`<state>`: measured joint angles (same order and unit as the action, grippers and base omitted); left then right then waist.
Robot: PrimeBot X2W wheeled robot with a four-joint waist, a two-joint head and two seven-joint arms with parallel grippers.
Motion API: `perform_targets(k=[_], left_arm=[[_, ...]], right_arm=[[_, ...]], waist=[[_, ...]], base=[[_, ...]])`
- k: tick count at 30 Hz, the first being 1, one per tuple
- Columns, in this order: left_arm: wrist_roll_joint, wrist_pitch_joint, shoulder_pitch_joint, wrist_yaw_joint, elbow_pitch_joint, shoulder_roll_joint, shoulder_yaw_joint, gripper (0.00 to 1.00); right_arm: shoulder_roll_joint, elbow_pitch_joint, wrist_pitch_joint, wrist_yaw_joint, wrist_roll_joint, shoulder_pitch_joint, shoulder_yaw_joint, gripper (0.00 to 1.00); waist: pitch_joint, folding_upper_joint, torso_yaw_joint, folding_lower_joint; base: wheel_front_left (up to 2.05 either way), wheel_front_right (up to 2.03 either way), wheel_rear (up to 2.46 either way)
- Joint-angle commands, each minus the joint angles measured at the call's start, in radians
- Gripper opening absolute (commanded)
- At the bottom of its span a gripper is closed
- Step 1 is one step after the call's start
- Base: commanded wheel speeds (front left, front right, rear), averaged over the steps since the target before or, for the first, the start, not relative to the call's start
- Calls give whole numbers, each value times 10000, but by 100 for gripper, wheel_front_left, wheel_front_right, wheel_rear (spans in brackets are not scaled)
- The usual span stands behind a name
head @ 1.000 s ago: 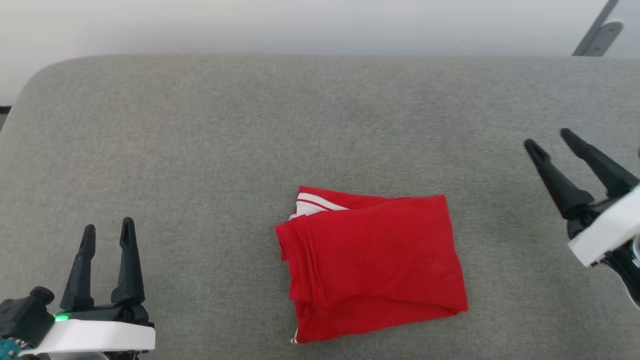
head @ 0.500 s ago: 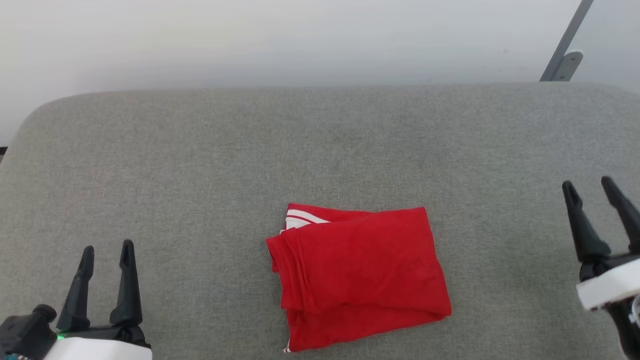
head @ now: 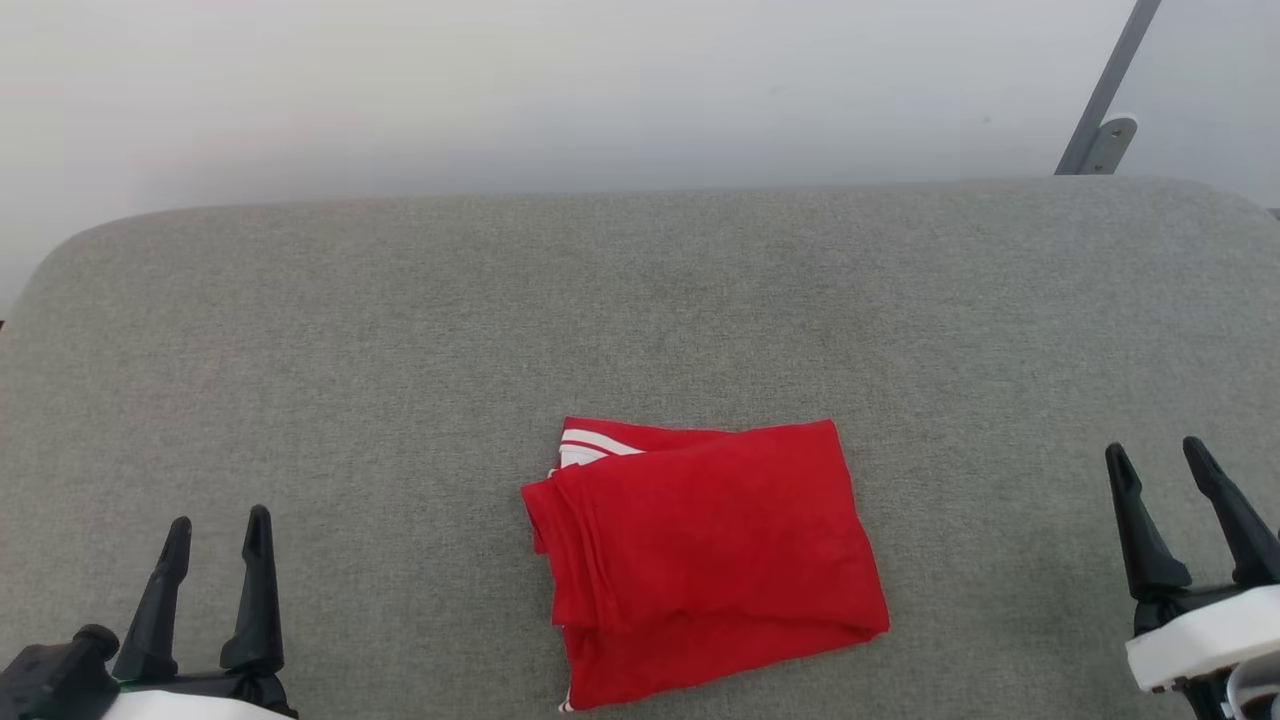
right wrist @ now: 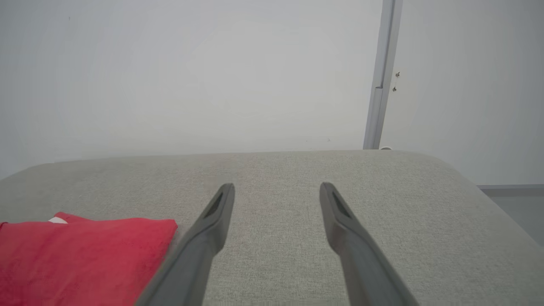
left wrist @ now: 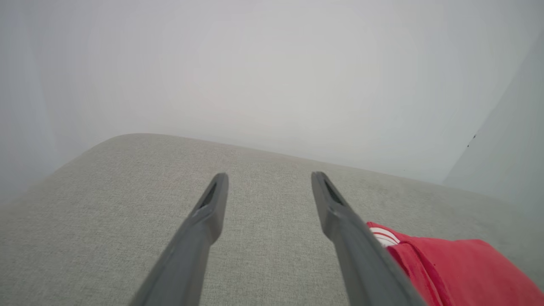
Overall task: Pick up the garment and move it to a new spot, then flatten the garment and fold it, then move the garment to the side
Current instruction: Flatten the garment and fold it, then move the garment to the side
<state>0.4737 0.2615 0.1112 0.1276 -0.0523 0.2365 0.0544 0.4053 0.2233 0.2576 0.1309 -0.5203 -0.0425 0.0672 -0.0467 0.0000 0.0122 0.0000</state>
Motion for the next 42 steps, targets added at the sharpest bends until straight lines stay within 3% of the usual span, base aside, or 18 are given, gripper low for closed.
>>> perform_targets(k=[1, 16, 42], left_arm=[[-133, 44, 3, 38, -19, 46, -27, 100], [-318, 45, -224, 39, -95, -17, 40, 100], [-624, 45, -303, 37, -72, 30, -50, 100]], right_arm=[[-93, 3, 67, -4, 116, 147, -81, 100], [-839, -528, 74, -4, 951, 686, -770, 100], [-881, -558, 76, -4, 1107, 636, -501, 100]], waist=[[-6, 0, 21, 0], [-69, 0, 128, 0], [-196, 0, -94, 0]], base=[[0, 0, 0], [0, 0, 0], [0, 0, 0]])
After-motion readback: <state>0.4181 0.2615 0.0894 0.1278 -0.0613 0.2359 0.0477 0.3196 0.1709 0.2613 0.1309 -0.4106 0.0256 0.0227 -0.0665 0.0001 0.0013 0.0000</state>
